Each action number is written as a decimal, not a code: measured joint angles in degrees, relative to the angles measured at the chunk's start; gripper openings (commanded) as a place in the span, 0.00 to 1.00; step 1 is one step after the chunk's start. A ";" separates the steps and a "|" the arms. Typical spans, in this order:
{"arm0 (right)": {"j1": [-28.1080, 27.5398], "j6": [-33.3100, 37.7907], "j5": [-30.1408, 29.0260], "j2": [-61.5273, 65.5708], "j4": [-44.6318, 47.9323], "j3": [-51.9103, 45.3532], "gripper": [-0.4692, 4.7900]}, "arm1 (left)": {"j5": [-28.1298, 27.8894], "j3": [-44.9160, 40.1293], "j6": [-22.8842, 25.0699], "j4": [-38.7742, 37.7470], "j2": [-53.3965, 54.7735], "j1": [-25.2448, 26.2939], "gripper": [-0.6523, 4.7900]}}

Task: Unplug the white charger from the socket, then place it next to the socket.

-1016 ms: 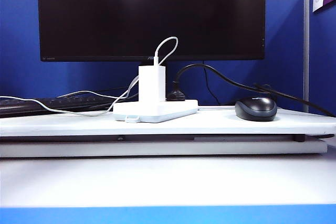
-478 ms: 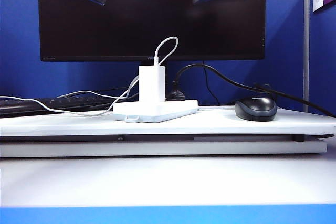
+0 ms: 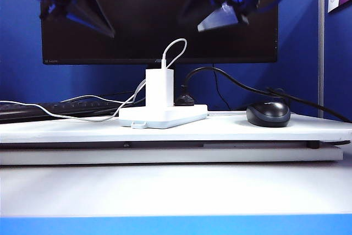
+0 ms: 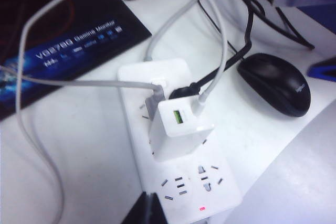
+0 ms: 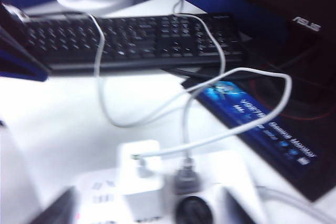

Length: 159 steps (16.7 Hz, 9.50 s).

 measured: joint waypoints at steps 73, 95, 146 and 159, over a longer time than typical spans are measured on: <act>7.85 -6.60 9.14 15.15 7.21 2.05 0.09 | -2.54 0.46 2.80 -1.16 16.46 -8.37 0.11; 6.95 -2.62 9.55 14.05 5.92 1.90 0.09 | -1.81 3.28 3.82 -1.99 18.62 -8.52 0.11; 6.40 -4.07 1.86 15.76 7.15 2.03 0.09 | -4.68 11.96 3.48 -11.58 23.45 -9.25 0.11; 6.43 -4.15 1.86 15.82 7.21 2.03 0.09 | -9.81 12.48 -8.66 -14.47 22.95 -9.20 0.11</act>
